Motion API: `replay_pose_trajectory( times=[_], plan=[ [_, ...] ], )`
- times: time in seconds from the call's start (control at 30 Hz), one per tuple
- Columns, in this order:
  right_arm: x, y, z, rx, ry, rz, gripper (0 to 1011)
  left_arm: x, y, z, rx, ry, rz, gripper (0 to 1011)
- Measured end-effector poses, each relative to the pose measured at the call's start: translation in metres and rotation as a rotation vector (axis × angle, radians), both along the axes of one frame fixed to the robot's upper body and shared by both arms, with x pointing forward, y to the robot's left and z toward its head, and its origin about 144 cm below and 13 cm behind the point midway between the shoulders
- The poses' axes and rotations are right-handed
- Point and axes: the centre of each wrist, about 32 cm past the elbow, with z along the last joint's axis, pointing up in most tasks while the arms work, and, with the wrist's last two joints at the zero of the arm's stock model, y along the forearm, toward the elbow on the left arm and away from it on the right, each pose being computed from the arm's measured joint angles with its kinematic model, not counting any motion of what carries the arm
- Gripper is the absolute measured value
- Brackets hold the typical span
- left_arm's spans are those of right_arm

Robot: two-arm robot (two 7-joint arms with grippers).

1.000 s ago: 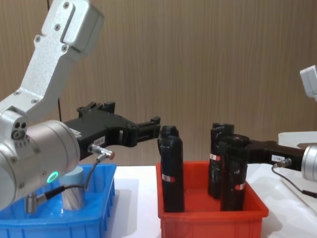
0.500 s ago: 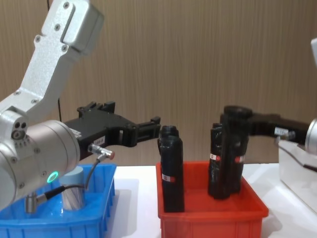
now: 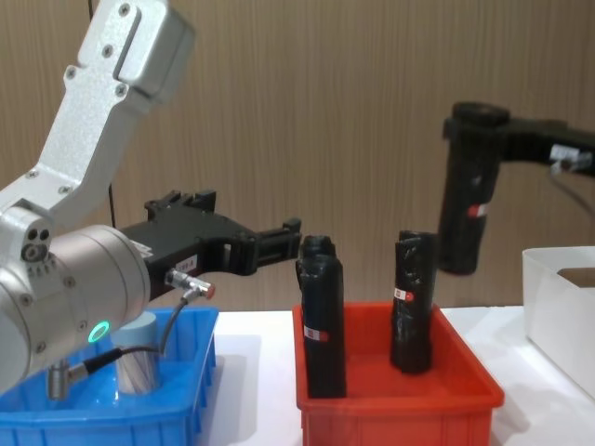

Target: Pick the cotton swabs from the blue box and place them into the white box.

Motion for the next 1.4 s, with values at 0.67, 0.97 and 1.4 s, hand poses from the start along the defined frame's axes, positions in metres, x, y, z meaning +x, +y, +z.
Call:
replay_pose_trajectory(
  times=[0.67,0.97,1.4],
  plan=[
    [-0.025,-0.037,0.035,-0.073,-0.064,-0.266,512,0.000,0.000,0.000,0.000,0.000,0.000,1003],
    [-0.029,-0.060,0.033,-0.100,-0.036,-0.392,512,0.000,0.000,0.000,0.000,0.000,0.000,1003],
    [-0.030,-0.079,0.025,-0.107,0.000,-0.492,728,0.000,0.000,0.000,0.000,0.000,0.000,1003]
  ],
)
